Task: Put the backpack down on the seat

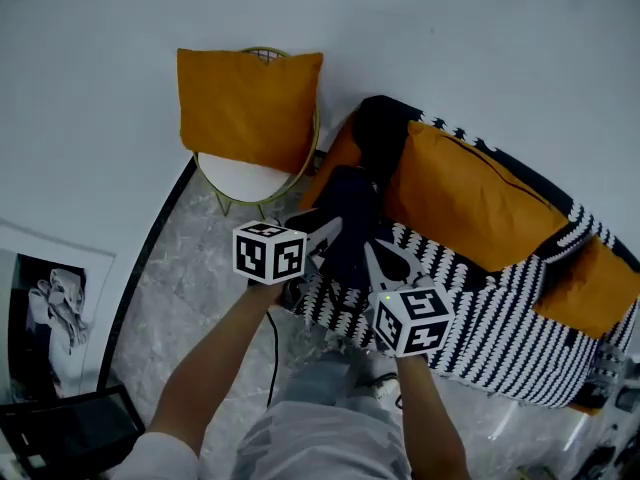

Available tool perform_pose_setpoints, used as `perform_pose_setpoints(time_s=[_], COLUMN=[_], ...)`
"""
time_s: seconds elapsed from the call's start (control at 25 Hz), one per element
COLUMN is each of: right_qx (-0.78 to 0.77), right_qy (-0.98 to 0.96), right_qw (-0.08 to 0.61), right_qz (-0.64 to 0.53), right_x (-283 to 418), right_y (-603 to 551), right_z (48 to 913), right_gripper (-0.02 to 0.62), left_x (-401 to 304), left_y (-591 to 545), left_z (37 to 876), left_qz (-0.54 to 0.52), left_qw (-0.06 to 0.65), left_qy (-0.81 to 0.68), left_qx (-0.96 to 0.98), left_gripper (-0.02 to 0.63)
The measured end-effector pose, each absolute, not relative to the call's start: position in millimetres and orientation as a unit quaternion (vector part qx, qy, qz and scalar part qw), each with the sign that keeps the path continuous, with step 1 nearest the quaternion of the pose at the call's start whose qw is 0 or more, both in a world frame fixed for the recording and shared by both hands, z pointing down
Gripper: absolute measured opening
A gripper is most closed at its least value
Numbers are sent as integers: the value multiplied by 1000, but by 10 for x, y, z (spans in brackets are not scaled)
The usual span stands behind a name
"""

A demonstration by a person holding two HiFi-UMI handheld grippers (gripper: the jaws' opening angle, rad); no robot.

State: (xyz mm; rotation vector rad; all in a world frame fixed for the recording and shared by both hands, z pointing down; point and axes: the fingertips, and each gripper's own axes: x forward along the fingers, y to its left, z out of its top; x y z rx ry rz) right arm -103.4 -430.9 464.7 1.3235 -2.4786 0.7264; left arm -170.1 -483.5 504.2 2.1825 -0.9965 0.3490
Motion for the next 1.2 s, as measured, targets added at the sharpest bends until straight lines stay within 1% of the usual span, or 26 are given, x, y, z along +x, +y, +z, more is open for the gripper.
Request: perform_pose_setpoints(time_s=[0.32,0.64,0.8,1.04,1.2], right_qx=[449,443,443,454,446], right_qy=[-858,-867,-873,-871,-877], right_qw=[107,89,83,77,82], right_qz=[227,209,188,171,157], right_x=[-737,-369,-219,7,92], right_y=[-4000,-3640,-3440,-3150,-2990], right_z=[4238,3827,3639,3466,3415], right_gripper=[2,2,2,2,2], left_x=[-1165,-706,-496,-354,-229], left_y=[-4311,-3829,-3605,-3303,-3120], left_z=[4433,4007,3790,3532,3430], left_qz=[109,89,85,74,82], left_qw=[299,259,230,197,164], left_qy=[-395,-425,-435,-457,-474], left_qx=[862,863,866,864,861], left_gripper=[160,132,97,12,5])
